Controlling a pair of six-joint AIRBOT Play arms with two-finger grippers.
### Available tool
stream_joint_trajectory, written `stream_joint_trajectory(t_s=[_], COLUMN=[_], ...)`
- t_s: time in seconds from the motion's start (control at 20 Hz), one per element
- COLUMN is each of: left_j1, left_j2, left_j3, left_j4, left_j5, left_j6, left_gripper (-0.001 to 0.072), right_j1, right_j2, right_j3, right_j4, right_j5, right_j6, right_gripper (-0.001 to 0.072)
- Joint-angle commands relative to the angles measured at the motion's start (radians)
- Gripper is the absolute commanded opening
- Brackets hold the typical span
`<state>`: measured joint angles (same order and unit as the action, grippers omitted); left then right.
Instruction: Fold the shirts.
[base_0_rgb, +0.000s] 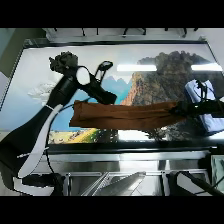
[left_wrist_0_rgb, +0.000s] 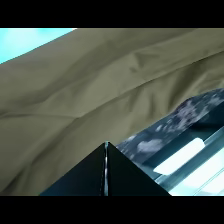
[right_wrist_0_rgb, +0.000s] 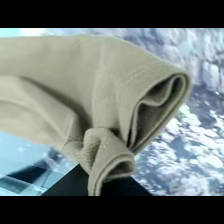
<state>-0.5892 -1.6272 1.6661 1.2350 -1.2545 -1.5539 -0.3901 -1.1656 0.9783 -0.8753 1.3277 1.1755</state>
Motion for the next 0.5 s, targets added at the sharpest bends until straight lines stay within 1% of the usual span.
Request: stream_joint_trajectory(t_s=[0.0, 0.15, 0.35, 0.45], left_j1=[-0.105, -0.151, -0.175, -0.175], left_j2=[-0.035, -0.121, -0.212, -0.247], left_j3=[-0.098, -0.095, -0.095, -0.095], left_j4=[-0.061, -0.094, -0.225, -0.282], left_j5=[0.232, 0.260, 0.365, 0.387], left_j6=[-0.039, -0.052, -0.052, -0.052], left_gripper=[0.0014, 0.0014, 0.0014, 0.0013], right_j1=[0.002, 0.002, 0.027, 0.061], right_j2=[0.147, 0.170, 0.175, 0.177], right_j3=[0.001, 0.001, 0.001, 0.004], right_j4=[0.002, 0.002, 0.035, 0.069], right_j5=[0.005, 0.039, 0.076, 0.076], right_j6=[0.057, 0.073, 0.082, 0.082], right_gripper=[0.0025, 0.0025, 0.0025, 0.0024])
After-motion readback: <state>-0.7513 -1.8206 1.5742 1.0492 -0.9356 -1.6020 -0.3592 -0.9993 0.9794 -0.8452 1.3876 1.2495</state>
